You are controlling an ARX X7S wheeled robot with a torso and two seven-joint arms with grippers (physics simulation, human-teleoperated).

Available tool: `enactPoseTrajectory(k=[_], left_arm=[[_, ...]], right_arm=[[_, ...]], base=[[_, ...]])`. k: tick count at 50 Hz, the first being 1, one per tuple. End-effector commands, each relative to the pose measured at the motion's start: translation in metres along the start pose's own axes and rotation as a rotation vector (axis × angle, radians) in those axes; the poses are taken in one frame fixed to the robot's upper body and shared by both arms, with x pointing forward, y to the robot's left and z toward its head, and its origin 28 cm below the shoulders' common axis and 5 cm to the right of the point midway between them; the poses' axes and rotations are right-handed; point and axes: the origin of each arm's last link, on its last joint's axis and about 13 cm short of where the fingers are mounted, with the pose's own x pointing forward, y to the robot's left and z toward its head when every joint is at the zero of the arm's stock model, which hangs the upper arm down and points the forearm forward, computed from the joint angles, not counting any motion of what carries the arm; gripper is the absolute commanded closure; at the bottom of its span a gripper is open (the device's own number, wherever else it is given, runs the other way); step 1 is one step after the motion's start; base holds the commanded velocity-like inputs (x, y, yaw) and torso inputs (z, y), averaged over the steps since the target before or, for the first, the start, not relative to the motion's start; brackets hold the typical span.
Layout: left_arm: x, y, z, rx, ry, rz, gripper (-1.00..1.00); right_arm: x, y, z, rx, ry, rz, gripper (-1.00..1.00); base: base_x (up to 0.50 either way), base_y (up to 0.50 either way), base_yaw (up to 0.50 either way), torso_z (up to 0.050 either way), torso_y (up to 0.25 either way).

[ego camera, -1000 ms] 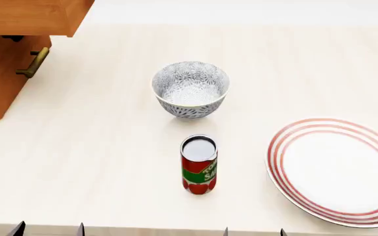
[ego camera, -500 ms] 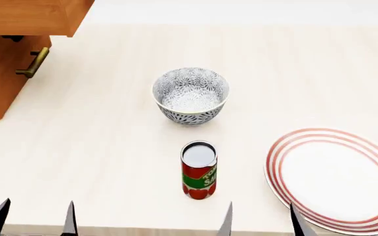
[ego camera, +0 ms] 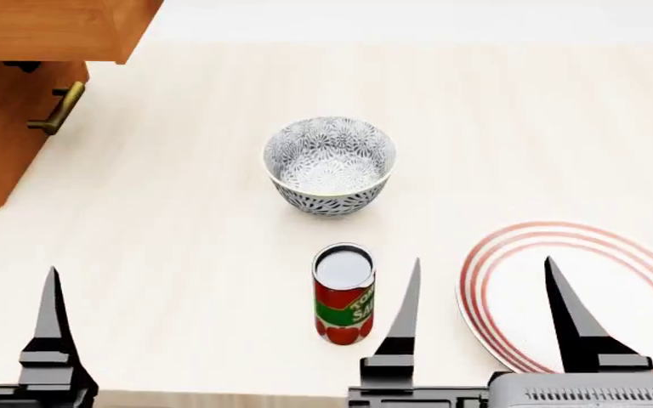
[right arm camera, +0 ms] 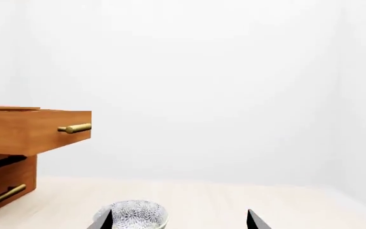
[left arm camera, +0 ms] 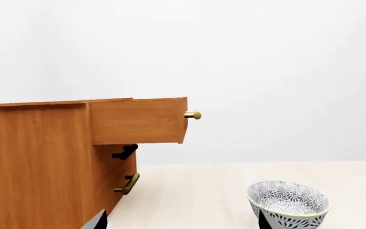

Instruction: Put the ketchup in the top drawer of the cabinet.

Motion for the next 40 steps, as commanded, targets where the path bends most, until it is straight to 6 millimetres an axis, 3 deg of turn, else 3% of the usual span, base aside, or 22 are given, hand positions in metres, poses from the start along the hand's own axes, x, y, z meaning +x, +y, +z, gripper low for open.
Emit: enactPoseTrajectory(k=[1, 40], left_arm=[[-0.0037, 0.0012, 0.0223, -0.004, -0.062, -0.002, -1.0], [0.0009, 0.0013, 0.0157, -0.002, -0.049, -0.001, -1.0]], right_arm=[[-0.0016, 0.0004, 0.0232, 0.005, -0.068, 0.011, -1.0], [0.001, 0.0005, 0.0153, 0.008, -0.043, 0.012, -1.0]], base=[[0.02, 0.0, 0.0, 0.0, 0.0], [0.32, 0.0, 0.0, 0.0, 0.0]])
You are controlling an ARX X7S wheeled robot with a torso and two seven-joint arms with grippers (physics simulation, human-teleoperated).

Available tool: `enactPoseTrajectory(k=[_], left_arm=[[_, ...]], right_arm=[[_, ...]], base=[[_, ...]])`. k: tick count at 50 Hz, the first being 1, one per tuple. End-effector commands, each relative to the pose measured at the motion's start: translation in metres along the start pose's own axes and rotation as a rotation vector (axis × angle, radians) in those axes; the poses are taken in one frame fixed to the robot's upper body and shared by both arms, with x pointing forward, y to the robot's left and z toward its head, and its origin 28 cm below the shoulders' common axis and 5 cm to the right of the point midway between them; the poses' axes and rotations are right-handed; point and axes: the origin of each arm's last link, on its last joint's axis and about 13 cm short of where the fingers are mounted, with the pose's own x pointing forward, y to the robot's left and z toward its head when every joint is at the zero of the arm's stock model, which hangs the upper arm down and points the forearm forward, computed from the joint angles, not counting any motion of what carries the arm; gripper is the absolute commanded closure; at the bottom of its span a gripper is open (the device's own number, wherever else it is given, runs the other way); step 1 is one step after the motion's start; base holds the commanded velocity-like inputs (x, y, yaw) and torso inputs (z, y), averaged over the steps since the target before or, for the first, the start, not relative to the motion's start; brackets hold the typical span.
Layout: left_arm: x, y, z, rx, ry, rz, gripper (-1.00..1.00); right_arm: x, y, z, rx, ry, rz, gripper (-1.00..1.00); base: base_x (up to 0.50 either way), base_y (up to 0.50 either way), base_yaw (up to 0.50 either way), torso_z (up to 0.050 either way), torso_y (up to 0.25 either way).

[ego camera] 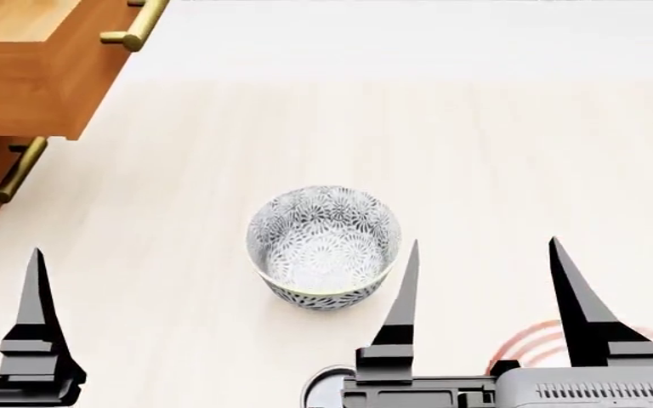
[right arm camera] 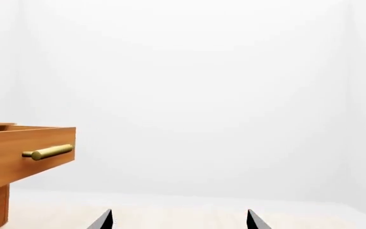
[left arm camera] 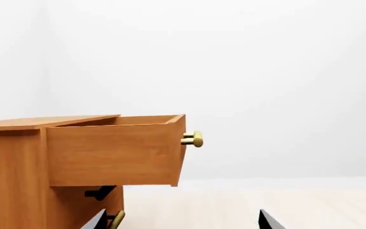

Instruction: Put the ketchup in the top drawer of the cabinet.

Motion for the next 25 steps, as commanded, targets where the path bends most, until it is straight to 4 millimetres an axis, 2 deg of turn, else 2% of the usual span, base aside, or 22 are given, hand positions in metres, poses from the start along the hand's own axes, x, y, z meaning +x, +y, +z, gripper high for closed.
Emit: enactPoseTrajectory(k=[1, 17, 25], left_arm=[[0.0006, 0.0001, -0.0002, 0.001, 0.001, -0.002, -1.0], [0.0008, 0.0002, -0.0026, 0.001, 0.01, 0.002, -1.0], [0.0014, 0.0003, -0.0031, -0.002, 0.012, 0.003, -1.0]], right_arm=[[0.0, 0.0001, -0.0007, -0.001, 0.003, 0.0, -1.0], [0.0004, 0.0003, -0.0017, 0.005, -0.002, 0.001, -1.0], [0.0, -0.0006, -0.0022, 0.029, -0.005, 0.003, -1.0]], base=[[0.35, 0.0, 0.0, 0.0, 0.0], [0.35, 0.0, 0.0, 0.0, 0.0], [0.0, 0.0, 0.0, 0.0, 0.002]])
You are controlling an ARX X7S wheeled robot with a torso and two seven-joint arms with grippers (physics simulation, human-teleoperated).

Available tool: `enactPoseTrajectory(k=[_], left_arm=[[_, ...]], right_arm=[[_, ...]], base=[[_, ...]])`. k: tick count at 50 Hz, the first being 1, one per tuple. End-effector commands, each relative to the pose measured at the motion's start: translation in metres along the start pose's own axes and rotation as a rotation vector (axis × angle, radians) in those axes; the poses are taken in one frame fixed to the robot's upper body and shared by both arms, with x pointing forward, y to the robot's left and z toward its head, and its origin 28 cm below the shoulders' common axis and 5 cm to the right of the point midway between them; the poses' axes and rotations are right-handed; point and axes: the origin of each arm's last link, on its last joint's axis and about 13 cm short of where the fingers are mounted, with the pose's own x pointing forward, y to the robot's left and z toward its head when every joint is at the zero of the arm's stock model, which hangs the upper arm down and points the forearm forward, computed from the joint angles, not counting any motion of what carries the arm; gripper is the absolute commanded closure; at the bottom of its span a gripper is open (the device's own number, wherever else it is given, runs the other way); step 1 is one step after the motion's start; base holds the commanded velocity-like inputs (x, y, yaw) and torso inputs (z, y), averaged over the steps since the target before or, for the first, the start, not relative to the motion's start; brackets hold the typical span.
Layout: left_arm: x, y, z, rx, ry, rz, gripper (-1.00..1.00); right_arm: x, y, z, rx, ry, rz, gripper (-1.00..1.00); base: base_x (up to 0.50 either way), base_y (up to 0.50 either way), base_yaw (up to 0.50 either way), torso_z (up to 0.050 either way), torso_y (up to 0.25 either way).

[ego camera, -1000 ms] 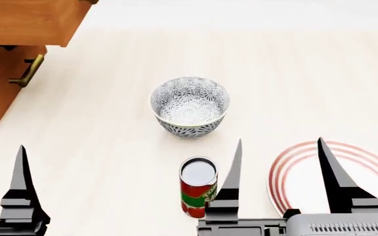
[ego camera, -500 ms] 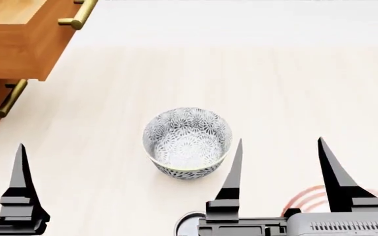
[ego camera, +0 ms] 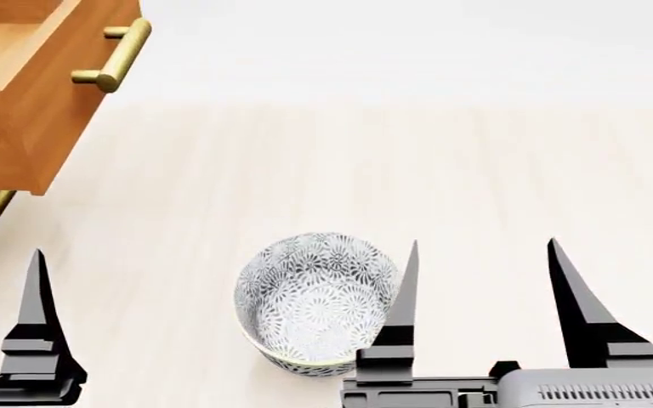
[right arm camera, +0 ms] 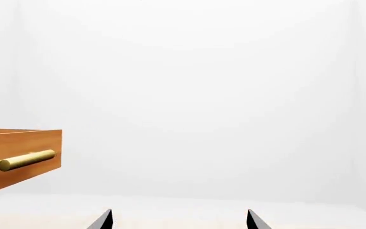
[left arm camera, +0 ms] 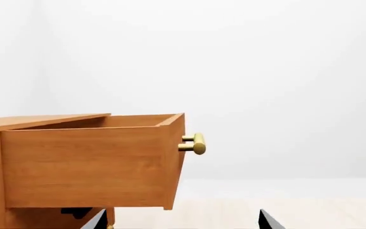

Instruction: Put the ketchup in the top drawer of the cabinet.

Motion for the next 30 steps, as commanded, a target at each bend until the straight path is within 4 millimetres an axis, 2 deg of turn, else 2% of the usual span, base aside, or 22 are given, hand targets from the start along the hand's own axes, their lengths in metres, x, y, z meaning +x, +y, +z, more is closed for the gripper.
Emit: enactPoseTrajectory(k=[1, 30], left_arm=[[0.0006, -0.0001, -0.0015, -0.001, 0.005, 0.001, -1.0], [0.0057, -0.0012, -0.0061, 0.005, 0.017, -0.005, -1.0]], right_arm=[[-0.0001, -0.0007, -0.0005, 0.014, -0.004, 0.002, -1.0], [0.0036, -0.0003, -0.0064, -0.001, 0.014, 0.011, -1.0]], base=[[0.0, 0.0, 0.0, 0.0, 0.0], [0.0, 0.5, 0.0, 0.0, 0.0]])
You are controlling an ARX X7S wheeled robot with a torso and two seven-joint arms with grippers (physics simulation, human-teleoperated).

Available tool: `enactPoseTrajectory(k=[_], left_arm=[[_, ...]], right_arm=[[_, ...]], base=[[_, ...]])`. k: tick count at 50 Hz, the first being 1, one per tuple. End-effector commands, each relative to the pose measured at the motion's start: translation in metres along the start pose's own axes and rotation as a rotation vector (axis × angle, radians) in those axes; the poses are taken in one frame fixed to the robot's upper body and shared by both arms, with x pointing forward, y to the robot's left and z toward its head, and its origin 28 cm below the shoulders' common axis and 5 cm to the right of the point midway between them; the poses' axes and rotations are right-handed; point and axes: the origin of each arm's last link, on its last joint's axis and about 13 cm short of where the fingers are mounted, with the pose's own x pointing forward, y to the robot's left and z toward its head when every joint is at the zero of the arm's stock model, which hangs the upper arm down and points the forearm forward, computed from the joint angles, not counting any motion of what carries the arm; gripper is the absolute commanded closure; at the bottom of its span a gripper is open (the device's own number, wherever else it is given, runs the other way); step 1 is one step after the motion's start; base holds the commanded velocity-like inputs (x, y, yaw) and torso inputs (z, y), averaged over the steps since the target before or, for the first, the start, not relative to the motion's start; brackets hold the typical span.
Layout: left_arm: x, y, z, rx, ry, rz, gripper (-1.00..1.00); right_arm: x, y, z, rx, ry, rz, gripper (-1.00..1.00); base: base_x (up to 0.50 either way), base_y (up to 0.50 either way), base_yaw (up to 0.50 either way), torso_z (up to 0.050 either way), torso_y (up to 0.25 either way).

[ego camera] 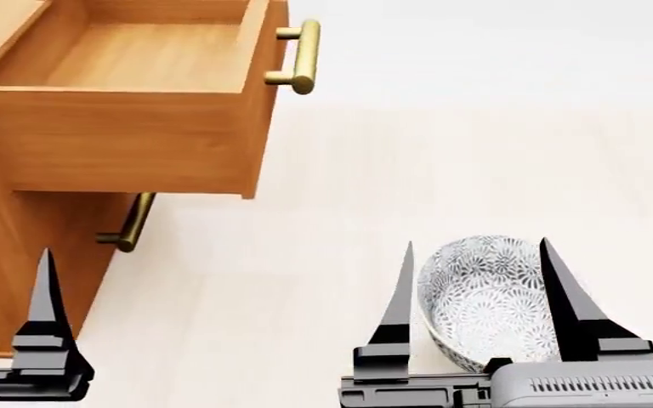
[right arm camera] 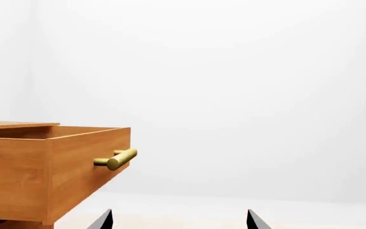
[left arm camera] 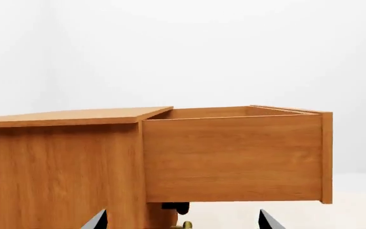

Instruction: Put the ketchup in the top drawer of the cabinet.

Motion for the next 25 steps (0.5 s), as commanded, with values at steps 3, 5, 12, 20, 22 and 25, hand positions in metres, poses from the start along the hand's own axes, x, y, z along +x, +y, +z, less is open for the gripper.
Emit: enactPoseTrajectory(k=[3, 5, 12, 20, 22, 25], left_arm=[[0.0008, -0.0005, -0.0021, 0.0, 0.005, -0.001, -1.0], [0.001, -0.0005, -0.0019, 0.0, 0.006, -0.001, -1.0], [0.0014, -0.0004, -0.0021, -0.001, 0.006, 0.0, -1.0], [0.0019, -0.0001, -0.0027, -0.001, 0.007, 0.001, -1.0], [0.0017, -0.0002, -0.0027, -0.002, 0.008, 0.0, -1.0], [0.0013, -0.0001, -0.0027, -0.001, 0.008, 0.002, -1.0]], right_arm=[[0.0005, -0.0003, -0.0018, 0.001, 0.003, 0.002, -1.0], [0.0006, -0.0004, -0.0012, 0.0, 0.002, 0.002, -1.0], [0.0006, -0.0007, -0.0025, 0.001, 0.005, -0.001, -1.0], [0.0008, -0.0006, -0.0023, 0.007, -0.015, -0.002, -1.0], [0.001, -0.0006, -0.0023, 0.006, -0.015, -0.003, -1.0], [0.0009, -0.0008, -0.002, 0.009, -0.017, -0.002, -1.0]], base=[[0.0, 0.5, 0.0, 0.0, 0.0], [0.0, 0.5, 0.0, 0.0, 0.0], [0.0, 0.5, 0.0, 0.0, 0.0], [0.0, 0.21, 0.0, 0.0, 0.0], [0.0, 0.0, 0.0, 0.0, 0.0], [0.0, 0.0, 0.0, 0.0, 0.0]])
